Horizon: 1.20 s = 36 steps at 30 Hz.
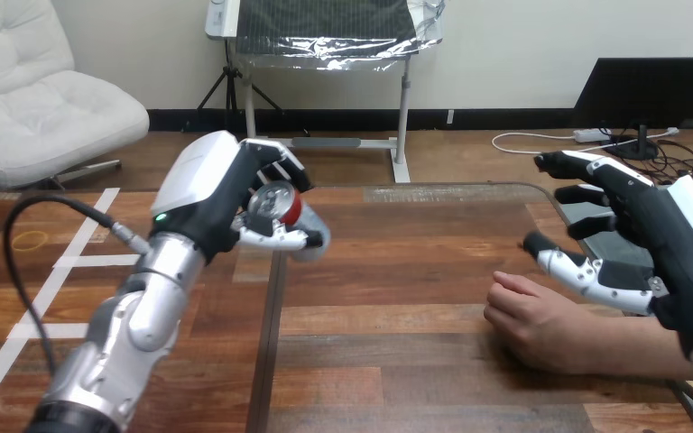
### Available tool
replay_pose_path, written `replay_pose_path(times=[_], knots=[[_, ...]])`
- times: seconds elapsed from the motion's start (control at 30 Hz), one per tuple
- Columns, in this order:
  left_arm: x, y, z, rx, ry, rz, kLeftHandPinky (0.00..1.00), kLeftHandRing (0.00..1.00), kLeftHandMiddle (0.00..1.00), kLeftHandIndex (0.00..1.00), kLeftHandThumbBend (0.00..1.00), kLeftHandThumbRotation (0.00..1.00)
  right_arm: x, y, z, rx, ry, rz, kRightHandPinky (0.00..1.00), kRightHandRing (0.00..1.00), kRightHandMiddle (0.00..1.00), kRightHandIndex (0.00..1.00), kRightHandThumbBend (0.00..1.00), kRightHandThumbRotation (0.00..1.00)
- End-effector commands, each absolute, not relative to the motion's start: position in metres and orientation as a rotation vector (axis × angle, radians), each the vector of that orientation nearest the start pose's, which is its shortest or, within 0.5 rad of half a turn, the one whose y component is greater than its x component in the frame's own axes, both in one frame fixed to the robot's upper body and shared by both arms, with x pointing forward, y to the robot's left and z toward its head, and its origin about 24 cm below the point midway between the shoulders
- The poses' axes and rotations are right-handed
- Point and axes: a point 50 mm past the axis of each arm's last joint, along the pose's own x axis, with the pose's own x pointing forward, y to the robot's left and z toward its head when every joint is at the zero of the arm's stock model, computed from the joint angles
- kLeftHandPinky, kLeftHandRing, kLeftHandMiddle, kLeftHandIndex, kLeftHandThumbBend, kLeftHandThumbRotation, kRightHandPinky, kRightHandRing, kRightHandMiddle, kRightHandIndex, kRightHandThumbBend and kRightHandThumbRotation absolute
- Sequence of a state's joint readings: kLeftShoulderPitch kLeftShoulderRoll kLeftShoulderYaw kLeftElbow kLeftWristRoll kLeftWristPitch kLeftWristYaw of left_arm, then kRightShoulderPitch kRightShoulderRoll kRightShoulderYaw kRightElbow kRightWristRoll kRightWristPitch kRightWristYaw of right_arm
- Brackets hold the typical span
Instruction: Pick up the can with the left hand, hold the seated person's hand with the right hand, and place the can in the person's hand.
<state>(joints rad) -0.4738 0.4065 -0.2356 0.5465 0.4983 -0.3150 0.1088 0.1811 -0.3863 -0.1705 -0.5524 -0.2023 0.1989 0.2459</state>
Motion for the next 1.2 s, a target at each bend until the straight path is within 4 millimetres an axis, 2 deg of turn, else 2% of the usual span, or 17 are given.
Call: replay_pose_path(times=[0.0,0.2,0.7,1.17], knots=[[0.349,0.153,0.131,0.881,-0.464,-0.129,0.35,0.41,0.48,0.52,0.61,0.00,0.215,-0.222,0.159,-0.740,-0.226,0.072,0.68,0.82,0.86,0.83,0.60,0.00],[0.349,0.147,0.134,0.858,-0.501,-0.115,0.35,0.41,0.48,0.51,0.62,0.00,0.218,-0.227,0.161,-0.834,-0.211,0.110,0.69,0.83,0.87,0.83,0.68,0.00],[0.351,0.136,0.140,0.803,-0.525,-0.102,0.35,0.40,0.47,0.50,0.61,0.00,0.229,-0.240,0.167,-1.119,-0.082,0.215,0.70,0.84,0.88,0.84,0.80,0.00],[0.351,0.129,0.143,0.782,-0.544,-0.108,0.35,0.40,0.47,0.49,0.60,0.00,0.242,-0.253,0.170,-1.304,0.083,0.294,0.74,0.87,0.89,0.84,0.85,0.00]])
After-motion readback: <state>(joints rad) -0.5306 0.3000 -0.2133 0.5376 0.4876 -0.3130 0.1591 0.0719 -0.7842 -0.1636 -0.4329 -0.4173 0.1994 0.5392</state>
